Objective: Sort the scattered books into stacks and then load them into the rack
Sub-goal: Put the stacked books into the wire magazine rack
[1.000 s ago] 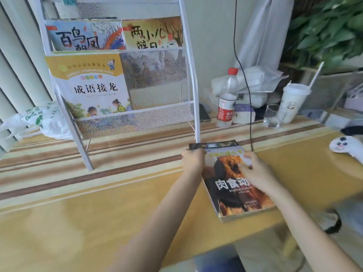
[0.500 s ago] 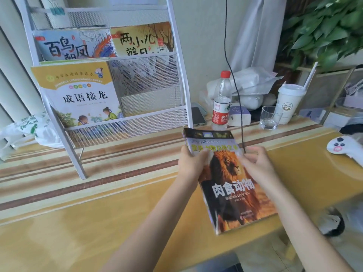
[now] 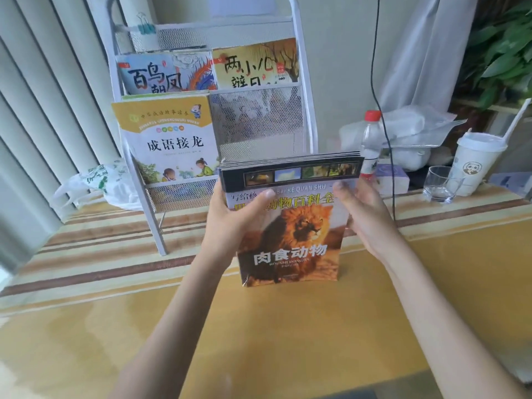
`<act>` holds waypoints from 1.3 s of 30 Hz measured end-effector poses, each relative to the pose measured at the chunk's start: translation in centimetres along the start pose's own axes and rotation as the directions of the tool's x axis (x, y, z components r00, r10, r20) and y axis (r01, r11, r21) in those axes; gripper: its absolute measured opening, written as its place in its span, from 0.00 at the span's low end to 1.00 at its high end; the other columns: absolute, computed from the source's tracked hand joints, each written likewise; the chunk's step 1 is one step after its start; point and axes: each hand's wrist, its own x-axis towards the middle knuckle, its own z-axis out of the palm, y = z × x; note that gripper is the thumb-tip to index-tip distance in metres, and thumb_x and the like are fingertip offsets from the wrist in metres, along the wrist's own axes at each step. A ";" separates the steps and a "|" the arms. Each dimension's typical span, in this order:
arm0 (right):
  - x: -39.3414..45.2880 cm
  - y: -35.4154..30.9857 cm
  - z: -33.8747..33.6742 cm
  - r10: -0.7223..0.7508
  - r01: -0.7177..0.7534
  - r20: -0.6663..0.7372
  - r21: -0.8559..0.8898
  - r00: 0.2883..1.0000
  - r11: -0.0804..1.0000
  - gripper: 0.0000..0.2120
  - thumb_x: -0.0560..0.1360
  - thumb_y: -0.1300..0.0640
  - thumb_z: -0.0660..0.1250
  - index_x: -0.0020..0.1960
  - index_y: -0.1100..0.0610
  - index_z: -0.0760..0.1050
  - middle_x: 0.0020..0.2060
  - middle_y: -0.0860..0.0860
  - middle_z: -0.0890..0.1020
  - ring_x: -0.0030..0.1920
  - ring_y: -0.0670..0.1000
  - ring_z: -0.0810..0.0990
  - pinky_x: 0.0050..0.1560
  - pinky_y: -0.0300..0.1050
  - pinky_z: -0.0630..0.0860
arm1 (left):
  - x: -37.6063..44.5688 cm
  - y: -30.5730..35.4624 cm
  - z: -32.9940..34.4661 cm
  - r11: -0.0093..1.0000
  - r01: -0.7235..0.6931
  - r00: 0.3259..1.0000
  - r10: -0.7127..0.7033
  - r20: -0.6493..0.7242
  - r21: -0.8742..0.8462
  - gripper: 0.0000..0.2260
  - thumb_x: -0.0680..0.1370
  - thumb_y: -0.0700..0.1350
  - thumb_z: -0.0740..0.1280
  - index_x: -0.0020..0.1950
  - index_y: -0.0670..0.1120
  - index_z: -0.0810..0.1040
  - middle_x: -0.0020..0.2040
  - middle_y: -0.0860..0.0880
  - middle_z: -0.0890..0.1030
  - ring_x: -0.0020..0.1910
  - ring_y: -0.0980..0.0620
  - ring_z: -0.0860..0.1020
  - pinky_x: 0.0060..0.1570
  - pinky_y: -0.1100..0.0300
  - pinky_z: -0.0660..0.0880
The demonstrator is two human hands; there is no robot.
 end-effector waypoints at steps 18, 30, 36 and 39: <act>10.3 -11.0 3.2 -0.357 0.350 -0.031 -0.134 0.933 0.927 0.09 0.70 0.49 0.70 0.45 0.47 0.72 0.39 0.37 0.80 0.44 0.36 0.79 0.47 0.31 0.73 | 9.7 8.9 1.4 0.945 -0.327 0.918 0.317 -0.237 -0.005 0.06 0.70 0.42 0.75 0.38 0.50 0.79 0.30 0.58 0.82 0.33 0.62 0.80 0.37 0.67 0.76; 22.9 -11.8 2.7 -0.309 0.372 0.219 -0.366 0.925 0.853 0.08 0.70 0.57 0.72 0.47 0.58 0.78 0.36 0.41 0.81 0.33 0.33 0.79 0.37 0.27 0.73 | 22.3 10.8 -3.2 0.708 -0.382 0.913 0.389 0.124 0.594 0.25 0.65 0.49 0.79 0.56 0.49 0.70 0.47 0.54 0.79 0.46 0.53 0.79 0.47 0.57 0.79; 23.8 -8.4 3.1 -0.281 0.355 0.226 -0.429 0.933 0.831 0.18 0.65 0.54 0.77 0.52 0.56 0.77 0.42 0.44 0.82 0.38 0.36 0.80 0.38 0.28 0.73 | 23.0 9.2 -3.8 0.507 -0.386 0.922 0.249 0.298 0.771 0.30 0.68 0.45 0.77 0.66 0.50 0.68 0.52 0.49 0.77 0.46 0.48 0.76 0.42 0.58 0.74; 24.1 -8.2 3.0 -0.357 0.410 0.208 -0.554 0.911 0.724 0.29 0.66 0.52 0.77 0.62 0.56 0.69 0.54 0.46 0.76 0.52 0.44 0.76 0.52 0.36 0.69 | 23.4 9.2 -3.5 0.523 -0.352 0.934 0.143 0.328 0.776 0.25 0.70 0.45 0.75 0.65 0.44 0.71 0.51 0.51 0.75 0.50 0.50 0.75 0.46 0.62 0.70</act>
